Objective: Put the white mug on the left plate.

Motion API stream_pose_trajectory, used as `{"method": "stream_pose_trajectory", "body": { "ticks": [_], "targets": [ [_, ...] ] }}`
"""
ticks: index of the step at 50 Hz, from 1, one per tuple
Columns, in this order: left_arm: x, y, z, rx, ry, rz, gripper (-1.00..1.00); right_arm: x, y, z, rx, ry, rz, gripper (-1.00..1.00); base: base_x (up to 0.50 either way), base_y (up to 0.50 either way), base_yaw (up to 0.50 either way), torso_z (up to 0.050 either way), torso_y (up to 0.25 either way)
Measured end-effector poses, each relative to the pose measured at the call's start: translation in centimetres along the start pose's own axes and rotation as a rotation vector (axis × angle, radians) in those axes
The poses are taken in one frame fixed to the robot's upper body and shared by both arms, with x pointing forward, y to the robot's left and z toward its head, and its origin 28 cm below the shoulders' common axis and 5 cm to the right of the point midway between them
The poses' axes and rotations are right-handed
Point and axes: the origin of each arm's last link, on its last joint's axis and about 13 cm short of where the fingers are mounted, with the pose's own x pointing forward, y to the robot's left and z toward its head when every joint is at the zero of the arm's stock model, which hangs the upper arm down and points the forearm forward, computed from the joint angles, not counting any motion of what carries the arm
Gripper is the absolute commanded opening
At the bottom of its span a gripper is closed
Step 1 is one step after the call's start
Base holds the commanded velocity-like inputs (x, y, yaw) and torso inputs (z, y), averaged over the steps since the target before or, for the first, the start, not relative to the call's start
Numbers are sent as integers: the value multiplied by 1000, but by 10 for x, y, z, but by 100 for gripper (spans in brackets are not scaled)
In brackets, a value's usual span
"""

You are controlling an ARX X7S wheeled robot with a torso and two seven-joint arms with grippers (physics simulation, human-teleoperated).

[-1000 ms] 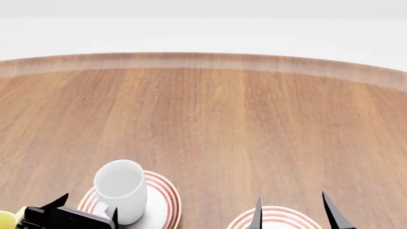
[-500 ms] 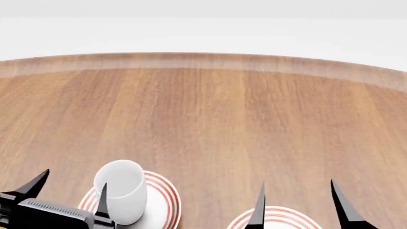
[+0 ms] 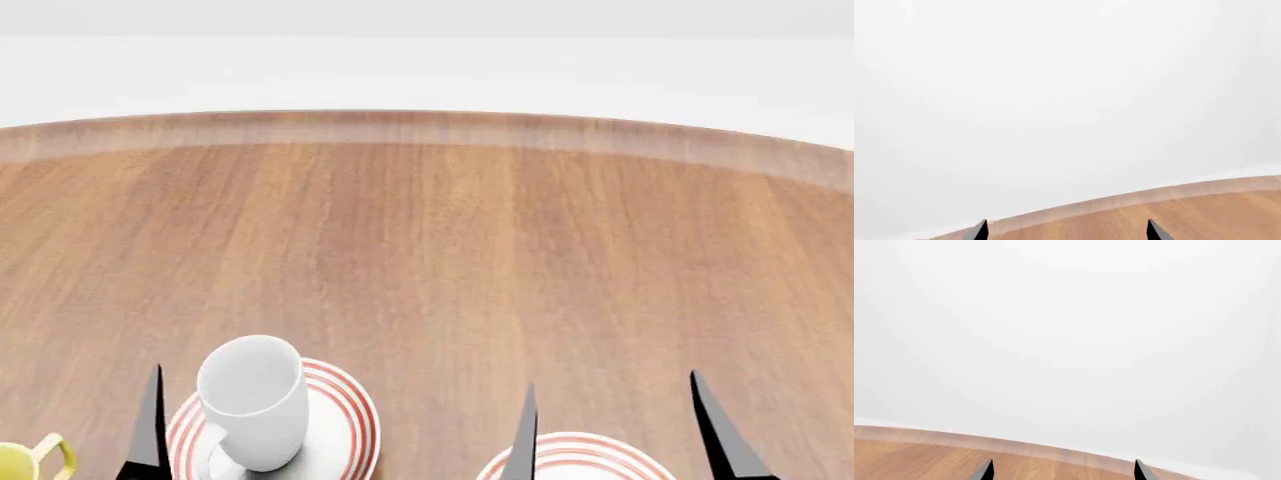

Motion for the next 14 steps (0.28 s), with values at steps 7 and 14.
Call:
{"method": "stream_pose_trajectory", "body": {
  "ticks": [7,14],
  "targets": [
    [-10,-2,10,-7,-37,-1,100,-5,2,5,4,-20,7,100,0,0,0,0,0],
    [-17,-3,14,-13,-57,-3,100,-10,4,10,14,-41,15,100,0,0,0,0,0]
  ]
}}
